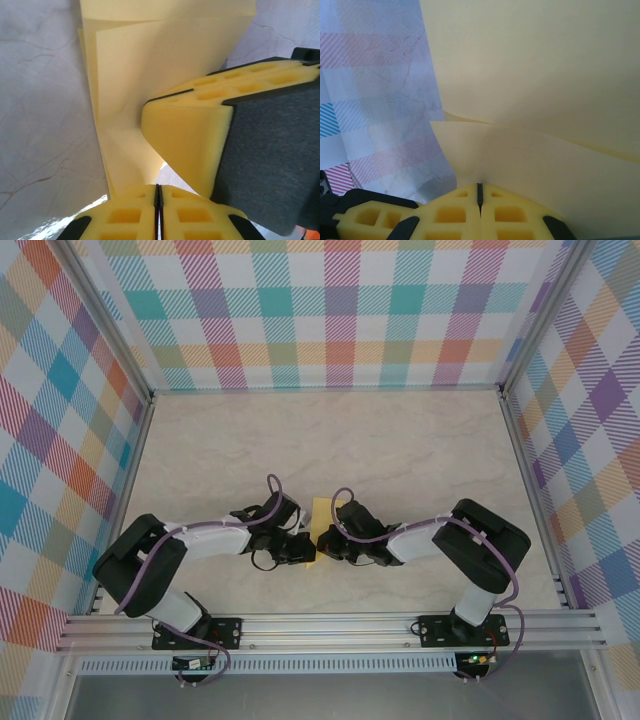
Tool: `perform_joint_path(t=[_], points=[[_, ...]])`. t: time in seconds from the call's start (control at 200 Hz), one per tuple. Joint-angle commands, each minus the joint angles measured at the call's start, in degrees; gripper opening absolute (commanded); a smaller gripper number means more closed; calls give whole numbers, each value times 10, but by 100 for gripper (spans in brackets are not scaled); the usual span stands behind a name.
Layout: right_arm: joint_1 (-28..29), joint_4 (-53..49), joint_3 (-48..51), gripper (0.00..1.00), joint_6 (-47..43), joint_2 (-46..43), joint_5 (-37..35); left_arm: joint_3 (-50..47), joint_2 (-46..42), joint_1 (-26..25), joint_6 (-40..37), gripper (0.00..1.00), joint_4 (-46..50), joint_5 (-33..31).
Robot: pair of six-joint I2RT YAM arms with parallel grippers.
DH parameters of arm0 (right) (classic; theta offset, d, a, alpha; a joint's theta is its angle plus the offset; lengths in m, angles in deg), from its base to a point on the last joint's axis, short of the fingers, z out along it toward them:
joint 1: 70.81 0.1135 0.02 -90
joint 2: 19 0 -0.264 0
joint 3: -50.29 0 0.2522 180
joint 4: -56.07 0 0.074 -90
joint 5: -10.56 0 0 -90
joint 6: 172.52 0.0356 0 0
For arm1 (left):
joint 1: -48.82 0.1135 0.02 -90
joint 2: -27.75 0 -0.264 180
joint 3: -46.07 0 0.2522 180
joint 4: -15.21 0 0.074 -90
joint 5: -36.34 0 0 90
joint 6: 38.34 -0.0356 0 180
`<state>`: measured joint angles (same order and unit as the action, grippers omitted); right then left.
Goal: Fold a paper plane with a square sheet of paper (pick it up from the middle)
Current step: Third fold the triangle at the center of the table.
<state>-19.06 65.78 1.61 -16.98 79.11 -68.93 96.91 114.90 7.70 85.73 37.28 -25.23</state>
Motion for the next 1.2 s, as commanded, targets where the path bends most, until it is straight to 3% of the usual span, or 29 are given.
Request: perform_joint_path(t=[0.0, 0.31, 0.775, 1.02, 1.195], points=[[-4, -48, -7, 4, -8, 18, -14, -5, 25, -3, -8, 9, -1, -11], [-31, -31, 4, 6, -19, 4, -15, -32, 73, -4, -21, 2, 39, -63], [-162, 38, 95, 7, -88, -58, 6, -45, 48, -4, -28, 1, 49, -72], [-147, -2, 65, 10, -105, -135, 32, -38, 47, -4, -33, 1, 50, -66], [-98, -7, 37, 10, -99, -98, 45, -32, 47, -4, -36, 1, 53, -66]])
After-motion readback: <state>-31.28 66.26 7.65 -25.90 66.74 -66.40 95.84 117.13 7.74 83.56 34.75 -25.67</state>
